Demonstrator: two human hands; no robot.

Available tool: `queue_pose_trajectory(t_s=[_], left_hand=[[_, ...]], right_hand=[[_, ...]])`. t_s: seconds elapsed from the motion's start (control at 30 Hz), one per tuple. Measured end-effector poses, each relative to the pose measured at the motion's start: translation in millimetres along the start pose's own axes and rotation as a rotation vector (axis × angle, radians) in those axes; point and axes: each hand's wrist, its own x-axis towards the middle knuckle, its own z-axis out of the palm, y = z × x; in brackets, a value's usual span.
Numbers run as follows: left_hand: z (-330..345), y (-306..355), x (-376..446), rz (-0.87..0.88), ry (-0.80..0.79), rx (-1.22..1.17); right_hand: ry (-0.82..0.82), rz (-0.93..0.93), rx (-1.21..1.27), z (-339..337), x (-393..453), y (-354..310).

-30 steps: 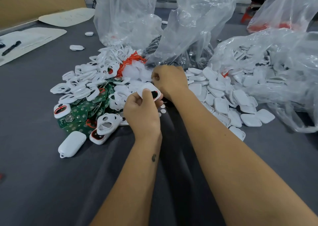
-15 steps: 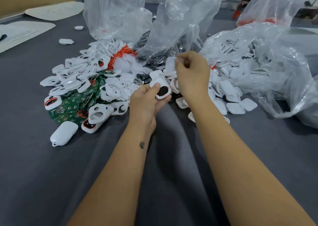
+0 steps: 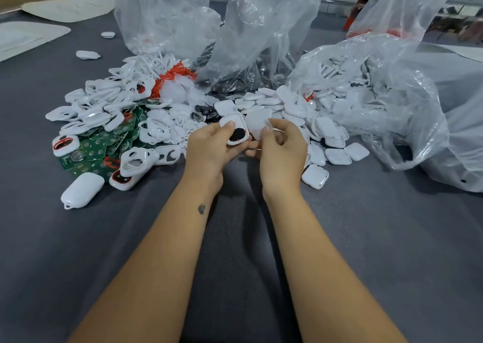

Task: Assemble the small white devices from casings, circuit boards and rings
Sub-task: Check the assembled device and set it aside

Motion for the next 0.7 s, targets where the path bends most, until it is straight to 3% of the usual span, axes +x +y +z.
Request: queue_pose_trajectory(t_s=[0.17, 0.4, 0.7], left_hand=[[0, -2, 2, 0.017, 0.009, 0.041], [-1, 3, 1, -0.077, -0.019, -0.058], [0, 4, -2, -0.068, -0.028, -0.035]], right_hand=[[-0.007, -0.012, -0.083, -3, 2, 1], [0.16, -0.048, -0.141, -29, 22, -5], [0.041, -0.005, -0.002, -21, 18, -4]])
